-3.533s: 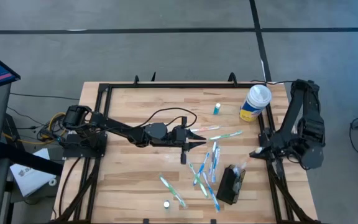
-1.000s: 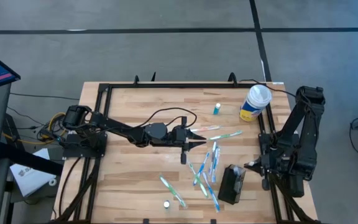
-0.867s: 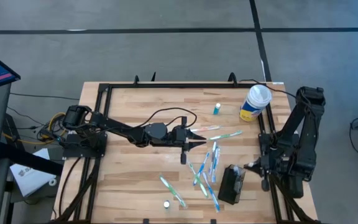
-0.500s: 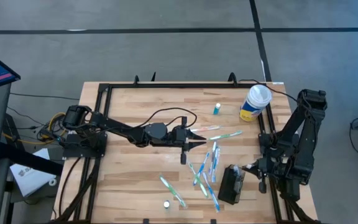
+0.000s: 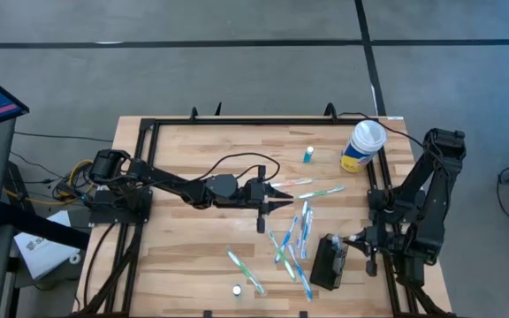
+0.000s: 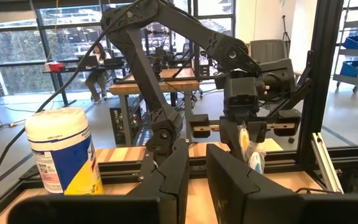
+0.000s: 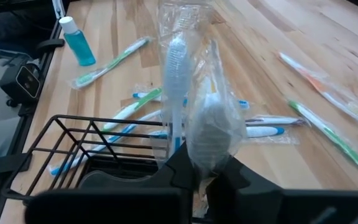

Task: Pick & Place toothbrushing station
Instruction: Put the orange toothbrush into the black wire organizer

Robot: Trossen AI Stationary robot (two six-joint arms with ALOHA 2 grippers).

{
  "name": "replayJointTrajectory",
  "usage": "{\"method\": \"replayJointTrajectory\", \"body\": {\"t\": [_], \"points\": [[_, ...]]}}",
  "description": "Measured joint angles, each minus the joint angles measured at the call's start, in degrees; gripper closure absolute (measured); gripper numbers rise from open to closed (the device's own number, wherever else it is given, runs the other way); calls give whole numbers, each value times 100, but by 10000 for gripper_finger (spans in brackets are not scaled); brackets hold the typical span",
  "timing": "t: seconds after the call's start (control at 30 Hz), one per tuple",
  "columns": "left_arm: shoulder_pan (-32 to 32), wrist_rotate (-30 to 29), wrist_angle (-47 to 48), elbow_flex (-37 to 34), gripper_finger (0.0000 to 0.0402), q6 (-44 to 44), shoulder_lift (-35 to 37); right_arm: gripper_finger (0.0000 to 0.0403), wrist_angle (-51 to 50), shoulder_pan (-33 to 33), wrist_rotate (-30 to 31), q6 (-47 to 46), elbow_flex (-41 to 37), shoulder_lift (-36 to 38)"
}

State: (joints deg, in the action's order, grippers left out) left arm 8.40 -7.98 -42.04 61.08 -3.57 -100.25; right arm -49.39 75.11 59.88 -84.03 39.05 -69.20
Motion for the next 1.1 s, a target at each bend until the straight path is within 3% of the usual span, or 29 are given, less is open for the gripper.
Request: {"method": "replayJointTrajectory", "body": {"t": [0.47,0.83,1.1], "points": [[-2,5,0,0,353,0,0,338,57,-28,-136,-2,2,-39],[-1,30,2,0,353,0,0,271,55,-23,-193,2,21,34],[0,27,0,0,353,0,0,223,55,-30,-302,656,315,303]]}}
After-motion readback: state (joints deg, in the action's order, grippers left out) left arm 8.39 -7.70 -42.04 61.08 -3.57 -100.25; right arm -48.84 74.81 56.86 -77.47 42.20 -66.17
